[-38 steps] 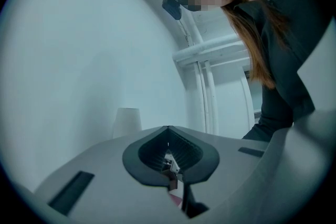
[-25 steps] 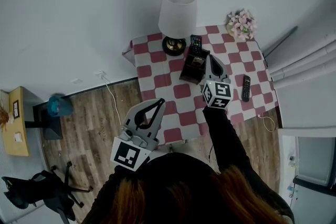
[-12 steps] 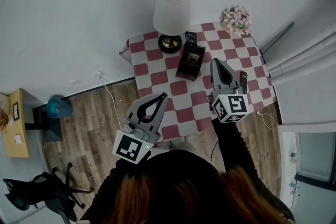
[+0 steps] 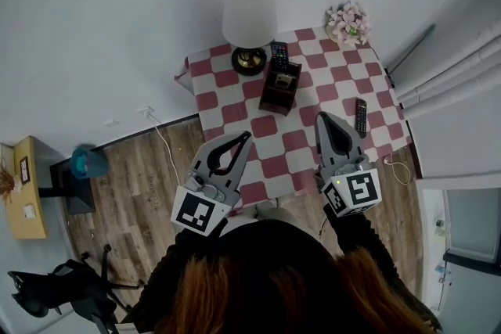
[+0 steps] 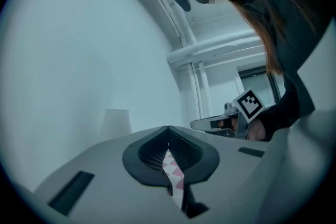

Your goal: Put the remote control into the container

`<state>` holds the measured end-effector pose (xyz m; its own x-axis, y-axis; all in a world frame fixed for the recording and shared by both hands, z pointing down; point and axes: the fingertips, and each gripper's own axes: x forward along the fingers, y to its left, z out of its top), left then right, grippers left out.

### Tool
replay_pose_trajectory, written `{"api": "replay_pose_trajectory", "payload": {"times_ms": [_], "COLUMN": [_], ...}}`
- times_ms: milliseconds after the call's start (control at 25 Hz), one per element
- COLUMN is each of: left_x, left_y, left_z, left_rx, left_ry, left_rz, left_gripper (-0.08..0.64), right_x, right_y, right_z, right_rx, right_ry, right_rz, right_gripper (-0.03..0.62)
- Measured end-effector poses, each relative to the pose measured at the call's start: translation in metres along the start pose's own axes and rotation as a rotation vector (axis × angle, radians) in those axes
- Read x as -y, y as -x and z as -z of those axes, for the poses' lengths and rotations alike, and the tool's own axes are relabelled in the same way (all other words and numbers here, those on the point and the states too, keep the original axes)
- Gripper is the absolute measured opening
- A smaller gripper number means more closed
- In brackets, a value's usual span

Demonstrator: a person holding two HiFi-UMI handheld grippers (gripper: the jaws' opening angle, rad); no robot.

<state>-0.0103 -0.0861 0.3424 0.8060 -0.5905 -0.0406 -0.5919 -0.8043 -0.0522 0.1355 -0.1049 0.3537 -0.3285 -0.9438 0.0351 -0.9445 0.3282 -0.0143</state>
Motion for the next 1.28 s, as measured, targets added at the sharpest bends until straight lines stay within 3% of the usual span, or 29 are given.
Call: {"api": "replay_pose_trajectory", "payload": {"times_ms": [280,1280], "left_x": [0.004,0.014], "left_y": [-0.006,-0.02], "left_z": [0.002,0.006], "left_rx": [0.009,0.007], "left_ry": [0.009,0.01], "left_rz": [0.009,0.027], "left_gripper": [0.009,0.009], "right_x": [-0.023,-0.004], "right_y": [0.028,0.057], "right_z": [0.002,-0.006], "right_rx": [-0.014,0.006], "right_ry": [0.004,-0.045], "right_rz": [-0.007,0.048], "right_gripper": [0.014,0.014]}}
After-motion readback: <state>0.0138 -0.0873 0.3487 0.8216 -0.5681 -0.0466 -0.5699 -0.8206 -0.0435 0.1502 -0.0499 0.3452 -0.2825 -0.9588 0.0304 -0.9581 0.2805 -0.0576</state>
